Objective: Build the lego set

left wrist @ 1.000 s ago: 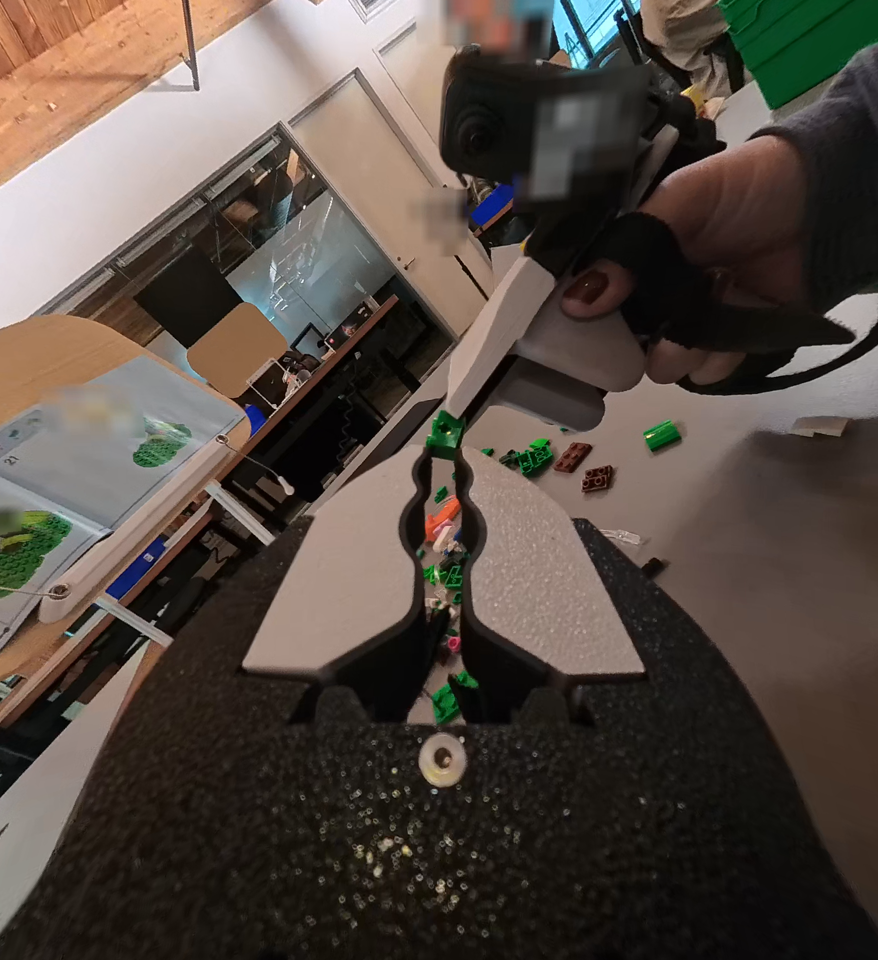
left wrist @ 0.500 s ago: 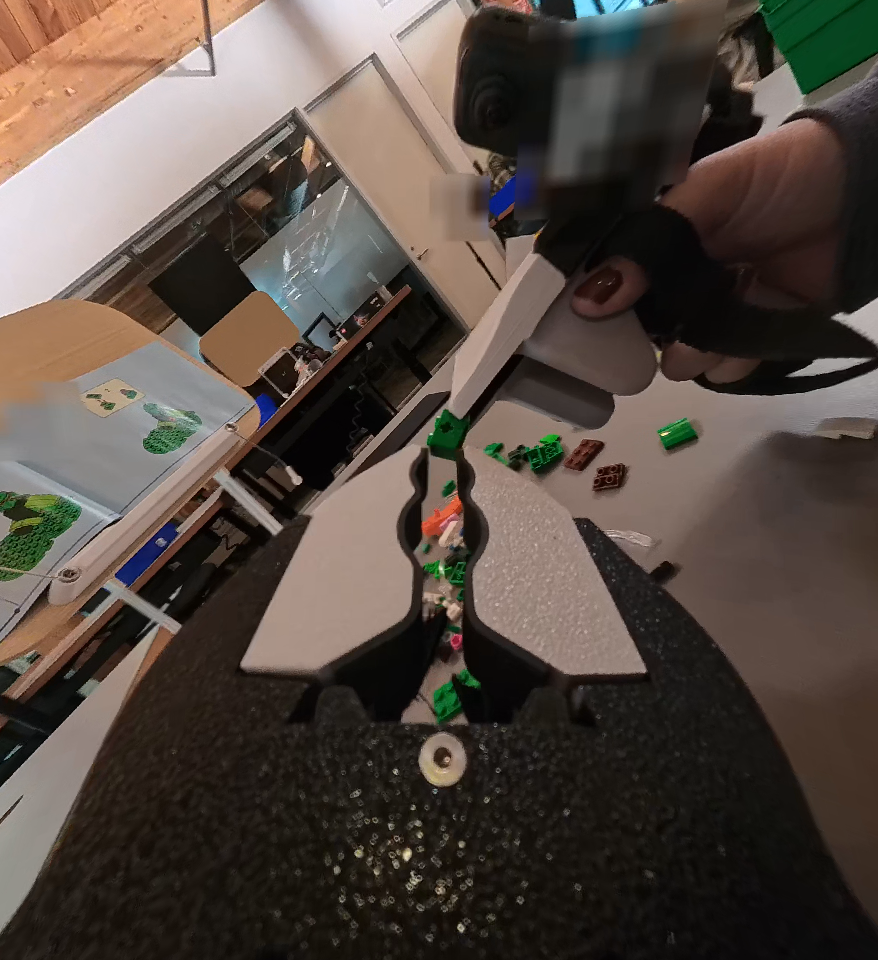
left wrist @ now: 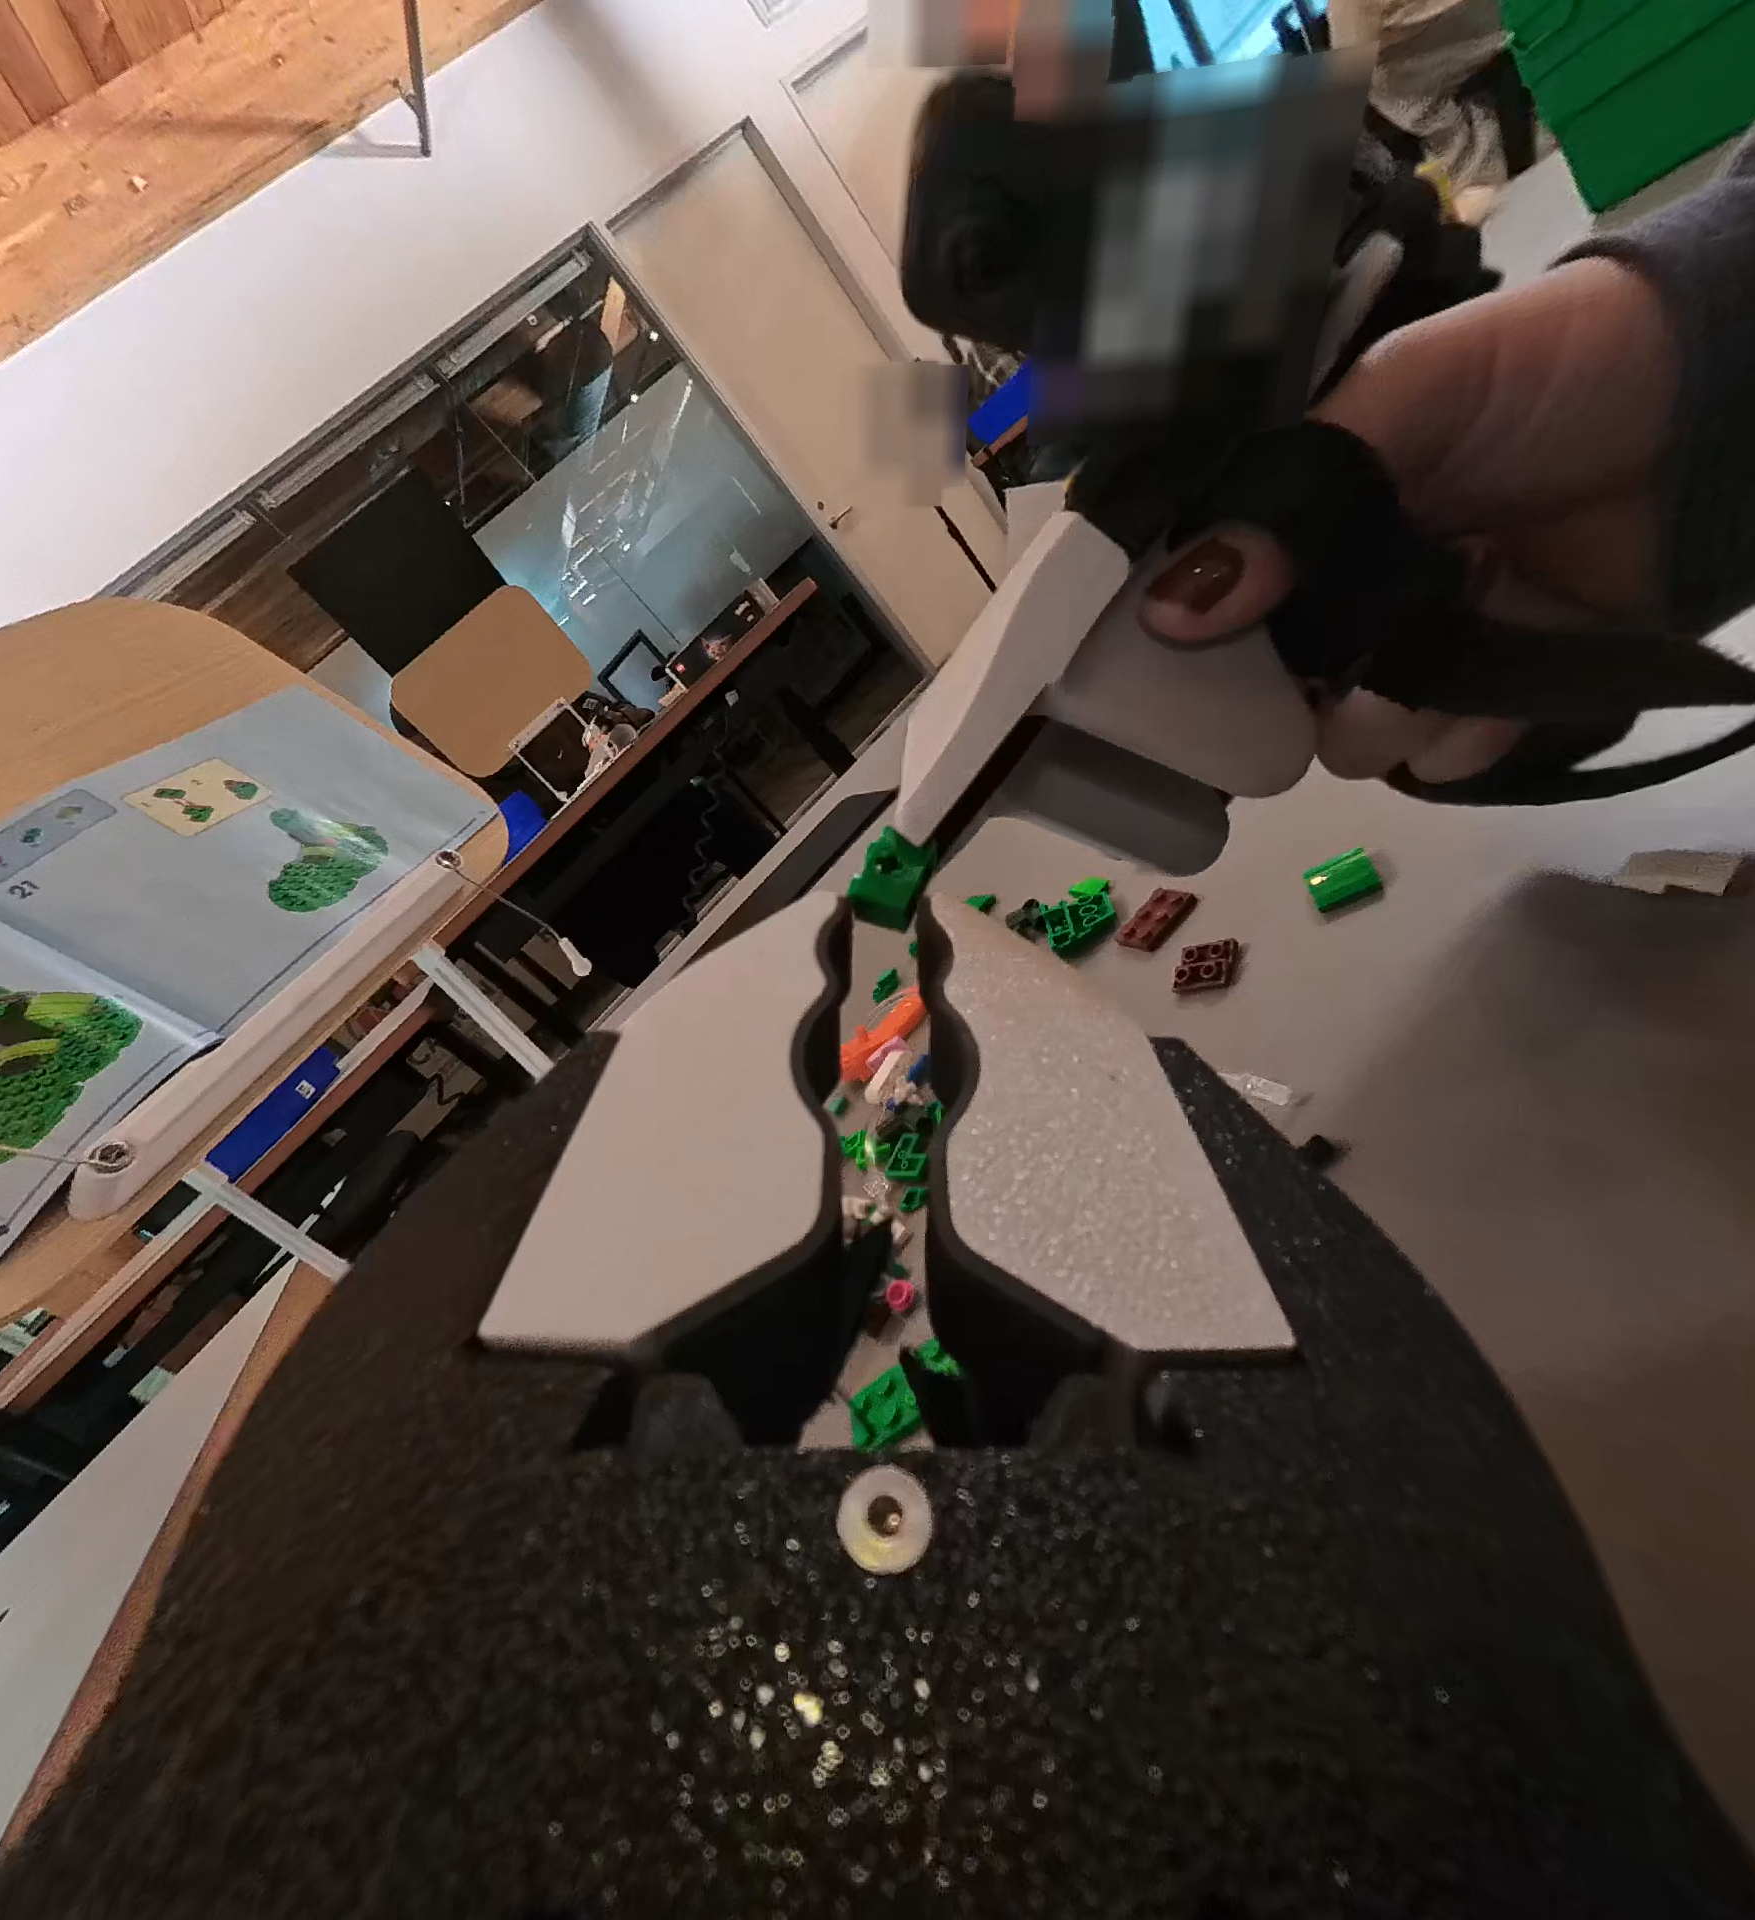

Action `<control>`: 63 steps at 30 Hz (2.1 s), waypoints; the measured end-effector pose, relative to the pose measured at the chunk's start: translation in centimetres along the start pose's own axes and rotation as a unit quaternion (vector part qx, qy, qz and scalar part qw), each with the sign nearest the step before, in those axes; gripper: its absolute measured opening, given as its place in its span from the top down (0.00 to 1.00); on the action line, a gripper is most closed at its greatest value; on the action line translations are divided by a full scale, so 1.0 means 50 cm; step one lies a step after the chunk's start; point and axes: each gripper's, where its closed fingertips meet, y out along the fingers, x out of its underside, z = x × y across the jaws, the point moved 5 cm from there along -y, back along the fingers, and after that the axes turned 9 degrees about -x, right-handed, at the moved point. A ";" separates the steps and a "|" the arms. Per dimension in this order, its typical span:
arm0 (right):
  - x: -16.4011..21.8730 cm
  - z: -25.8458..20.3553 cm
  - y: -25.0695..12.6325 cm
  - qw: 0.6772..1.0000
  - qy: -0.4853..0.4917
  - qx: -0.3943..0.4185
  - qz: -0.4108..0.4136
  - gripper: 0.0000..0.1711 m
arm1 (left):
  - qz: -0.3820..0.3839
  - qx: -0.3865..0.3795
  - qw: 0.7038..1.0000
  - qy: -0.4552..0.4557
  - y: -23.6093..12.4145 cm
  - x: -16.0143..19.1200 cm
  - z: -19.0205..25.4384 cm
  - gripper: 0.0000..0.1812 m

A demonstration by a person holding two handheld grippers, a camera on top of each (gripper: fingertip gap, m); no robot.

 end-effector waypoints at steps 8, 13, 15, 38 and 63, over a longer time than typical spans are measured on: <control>0.058 0.022 -0.031 0.958 -0.109 0.128 -0.233 0.98 | -0.115 -0.033 0.992 -0.023 0.011 0.045 -0.025 0.95; 0.117 0.024 -0.034 0.892 -0.171 0.170 -0.383 0.95 | -0.148 -0.058 0.984 -0.082 0.007 0.062 -0.051 0.95; 0.127 0.023 -0.023 0.895 -0.160 0.157 -0.385 0.95 | -0.157 -0.060 0.981 -0.100 0.006 0.066 -0.057 0.95; 0.147 0.028 -0.010 0.863 -0.222 0.175 -0.419 0.96 | -0.164 -0.031 0.983 -0.077 0.010 0.072 -0.039 0.95; 0.149 0.026 -0.027 0.887 -0.237 0.083 -0.387 0.94 | -0.162 -0.005 0.986 -0.050 0.013 0.071 -0.021 0.95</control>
